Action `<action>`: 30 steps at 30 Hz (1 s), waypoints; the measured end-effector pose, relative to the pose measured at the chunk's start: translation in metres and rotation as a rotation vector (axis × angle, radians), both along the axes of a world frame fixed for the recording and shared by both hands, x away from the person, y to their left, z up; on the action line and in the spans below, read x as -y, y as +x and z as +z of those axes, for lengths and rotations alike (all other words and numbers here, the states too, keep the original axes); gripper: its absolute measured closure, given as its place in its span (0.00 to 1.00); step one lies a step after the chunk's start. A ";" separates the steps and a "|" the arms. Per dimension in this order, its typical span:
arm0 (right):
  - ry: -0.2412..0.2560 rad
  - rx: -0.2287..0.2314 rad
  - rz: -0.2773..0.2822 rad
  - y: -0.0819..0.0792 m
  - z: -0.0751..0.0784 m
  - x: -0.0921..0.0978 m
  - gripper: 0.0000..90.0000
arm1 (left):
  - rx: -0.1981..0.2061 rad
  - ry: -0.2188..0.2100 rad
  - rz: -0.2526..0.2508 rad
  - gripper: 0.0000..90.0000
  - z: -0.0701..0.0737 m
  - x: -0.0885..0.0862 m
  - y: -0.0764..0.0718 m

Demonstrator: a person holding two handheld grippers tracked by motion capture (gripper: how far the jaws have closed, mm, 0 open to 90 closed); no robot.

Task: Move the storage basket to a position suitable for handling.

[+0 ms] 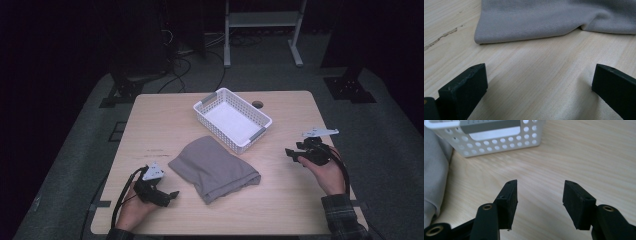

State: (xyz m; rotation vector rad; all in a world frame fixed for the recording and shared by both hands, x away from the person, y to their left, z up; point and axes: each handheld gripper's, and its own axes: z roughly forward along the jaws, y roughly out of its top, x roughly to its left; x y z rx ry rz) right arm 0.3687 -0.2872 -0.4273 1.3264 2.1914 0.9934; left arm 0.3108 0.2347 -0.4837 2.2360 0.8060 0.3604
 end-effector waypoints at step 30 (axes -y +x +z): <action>0.002 0.020 0.074 0.067 0.046 -0.044 0.55 | 0.001 -0.001 0.000 0.00 0.000 0.000 0.000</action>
